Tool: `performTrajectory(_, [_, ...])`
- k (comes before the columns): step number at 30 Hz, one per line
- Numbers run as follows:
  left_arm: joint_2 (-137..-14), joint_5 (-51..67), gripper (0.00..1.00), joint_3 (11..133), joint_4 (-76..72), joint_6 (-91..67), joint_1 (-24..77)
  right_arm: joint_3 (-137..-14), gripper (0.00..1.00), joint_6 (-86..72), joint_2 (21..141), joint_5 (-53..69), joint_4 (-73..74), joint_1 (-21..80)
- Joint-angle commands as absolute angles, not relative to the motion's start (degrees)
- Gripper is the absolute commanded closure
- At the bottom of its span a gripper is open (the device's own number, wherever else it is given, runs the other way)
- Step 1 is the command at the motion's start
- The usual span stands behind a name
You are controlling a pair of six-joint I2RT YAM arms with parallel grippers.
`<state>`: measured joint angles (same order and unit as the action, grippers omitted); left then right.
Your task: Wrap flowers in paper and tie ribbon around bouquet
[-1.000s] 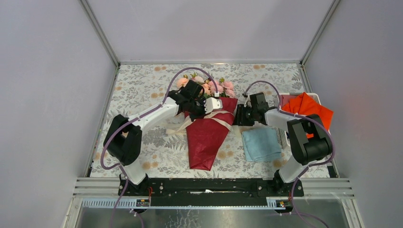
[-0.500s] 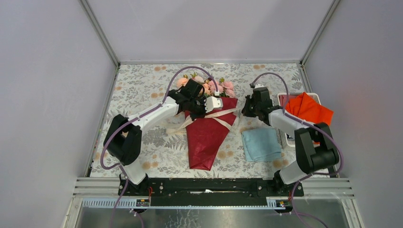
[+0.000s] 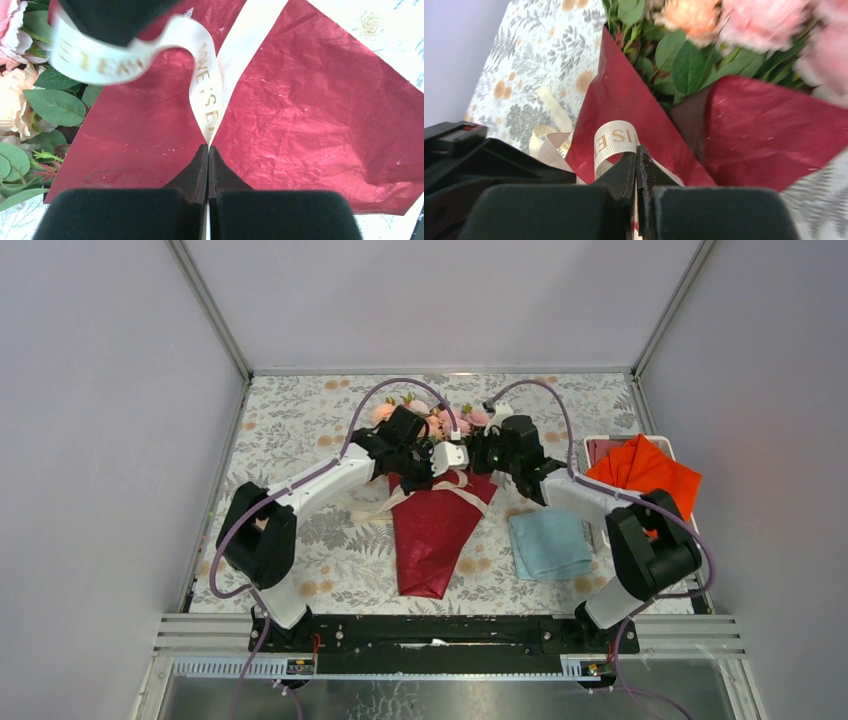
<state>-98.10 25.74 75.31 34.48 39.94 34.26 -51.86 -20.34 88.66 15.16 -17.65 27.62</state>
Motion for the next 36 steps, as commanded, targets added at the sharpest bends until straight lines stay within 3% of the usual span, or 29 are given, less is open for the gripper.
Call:
performTrajectory(1, [-95.63, 29.85, 1.0, 77.51, 35.02, 38.21, 32.93, -54.23, 1.0, -30.96, 95.46, 25.69, -24.47, 27.42])
performTrajectory(6, [-95.5, 31.46, 1.0, 78.13, 34.27, 36.43, 31.06, -52.99, 1.0, -33.64, 97.8, 33.5, -22.43, 28.0])
performTrajectory(12, [-96.41, 31.84, 1.0, 78.56, 34.0, 36.47, 30.85, -55.88, 1.0, -26.71, 97.16, 42.19, -4.19, 28.78])
performTrajectory(15, [-96.88, 32.01, 1.0, 78.83, 33.88, 36.41, 30.85, -60.49, 0.91, -18.47, 99.36, 47.3, 10.64, 28.92])
performTrajectory(20, [-97.93, 31.91, 1.0, 78.93, 33.68, 36.38, 30.85, -67.57, 0.6, -9.68, 101.14, 42.28, 23.68, 28.75])
performTrajectory(29, [-100.26, 32.11, 1.0, 79.24, 32.63, 35.8, 30.85, -75.15, 0.5, -5.77, 96.51, 17.98, 28.12, 26.27])
performTrajectory(36, [-101.34, 31.02, 1.0, 79.4, 29.75, 34.0, 30.85, -59.46, 0.52, -15.03, 82.39, 9.94, 10.18, 29.21])
